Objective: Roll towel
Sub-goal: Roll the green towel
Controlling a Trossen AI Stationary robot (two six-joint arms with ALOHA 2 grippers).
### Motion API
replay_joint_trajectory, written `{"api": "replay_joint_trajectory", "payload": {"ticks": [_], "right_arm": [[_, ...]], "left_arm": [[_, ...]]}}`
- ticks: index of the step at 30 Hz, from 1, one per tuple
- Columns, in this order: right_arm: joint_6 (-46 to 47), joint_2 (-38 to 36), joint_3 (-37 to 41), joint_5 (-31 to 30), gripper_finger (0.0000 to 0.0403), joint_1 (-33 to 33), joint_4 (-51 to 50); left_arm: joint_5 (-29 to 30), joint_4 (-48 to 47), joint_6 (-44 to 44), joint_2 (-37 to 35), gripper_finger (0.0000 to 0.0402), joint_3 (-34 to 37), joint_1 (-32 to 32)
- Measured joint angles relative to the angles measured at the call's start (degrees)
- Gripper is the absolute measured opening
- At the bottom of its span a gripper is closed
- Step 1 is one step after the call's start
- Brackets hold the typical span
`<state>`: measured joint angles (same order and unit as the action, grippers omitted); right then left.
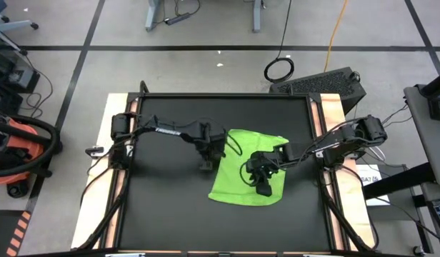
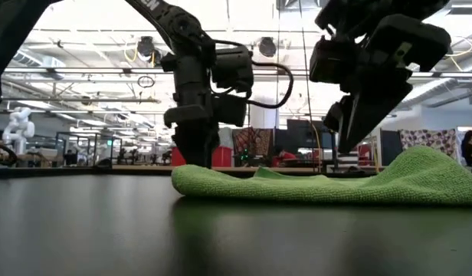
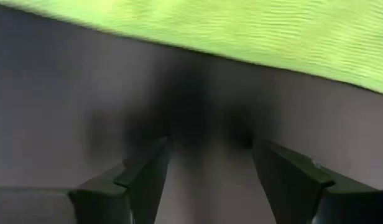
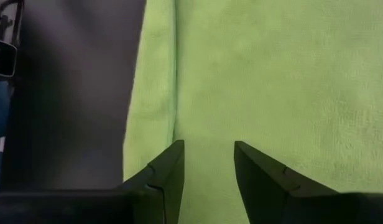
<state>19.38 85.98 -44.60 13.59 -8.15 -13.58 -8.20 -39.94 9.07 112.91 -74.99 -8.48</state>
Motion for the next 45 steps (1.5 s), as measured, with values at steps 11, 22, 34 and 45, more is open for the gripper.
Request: {"api": "replay_joint_trajectory", "payload": {"ticks": [11,22,34,45], "right_arm": [[-10.2,-2.7,0.8,-6.2,0.0130,0.4,-22.6],[-7.0,-2.7,7.4,-5.8,0.0130,0.5,-18.1],[2.9,-2.1,7.7,-4.4,0.0130,-3.5,-5.4],[14.1,1.5,7.7,-2.4,0.0130,-8.3,13.1]], "left_arm": [[-6.3,8.0,0.5,-1.5,0.0242,-5.1,5.9],[-2.5,12.9,0.3,3.6,0.0242,-4.9,10.9],[-1.7,10.5,5.3,6.2,0.0242,-5.1,7.6],[2.1,5.7,17.5,6.0,0.0242,-5.4,-0.1]]}}
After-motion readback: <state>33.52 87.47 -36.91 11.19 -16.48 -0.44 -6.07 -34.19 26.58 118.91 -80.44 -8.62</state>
